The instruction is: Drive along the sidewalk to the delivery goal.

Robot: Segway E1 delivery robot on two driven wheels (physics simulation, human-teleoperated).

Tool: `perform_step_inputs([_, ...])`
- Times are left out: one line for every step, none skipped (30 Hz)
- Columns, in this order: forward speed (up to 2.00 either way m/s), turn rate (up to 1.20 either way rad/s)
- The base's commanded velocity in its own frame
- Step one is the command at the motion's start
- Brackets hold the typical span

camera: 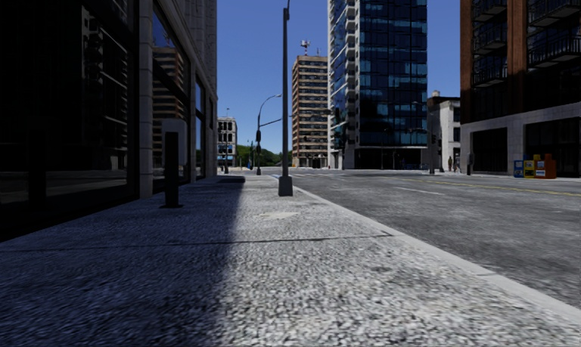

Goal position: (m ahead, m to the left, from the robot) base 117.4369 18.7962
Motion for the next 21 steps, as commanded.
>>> perform_step_inputs([2.0, 0.44])
perform_step_inputs([2.0, 0.44])
perform_step_inputs([2.0, 0.45])
perform_step_inputs([2.0, 0.45])
perform_step_inputs([2.0, 0.45])
perform_step_inputs([2.0, 0.46])
perform_step_inputs([2.0, 0.46])
perform_step_inputs([2.0, 0.46])
perform_step_inputs([2.0, 0.46])
perform_step_inputs([2.0, 0.46])
perform_step_inputs([2.0, 0.47])
perform_step_inputs([2.0, 0.47])
perform_step_inputs([2.0, 0.47])
perform_step_inputs([2.0, 0.47])
perform_step_inputs([2.0, 0.47])
perform_step_inputs([2.0, 0.47])
perform_step_inputs([2.0, 0.47])
perform_step_inputs([2.0, 0.47])
perform_step_inputs([2.0, 0.43])
perform_step_inputs([2.0, 0.0])
perform_step_inputs([2.0, 0.0])
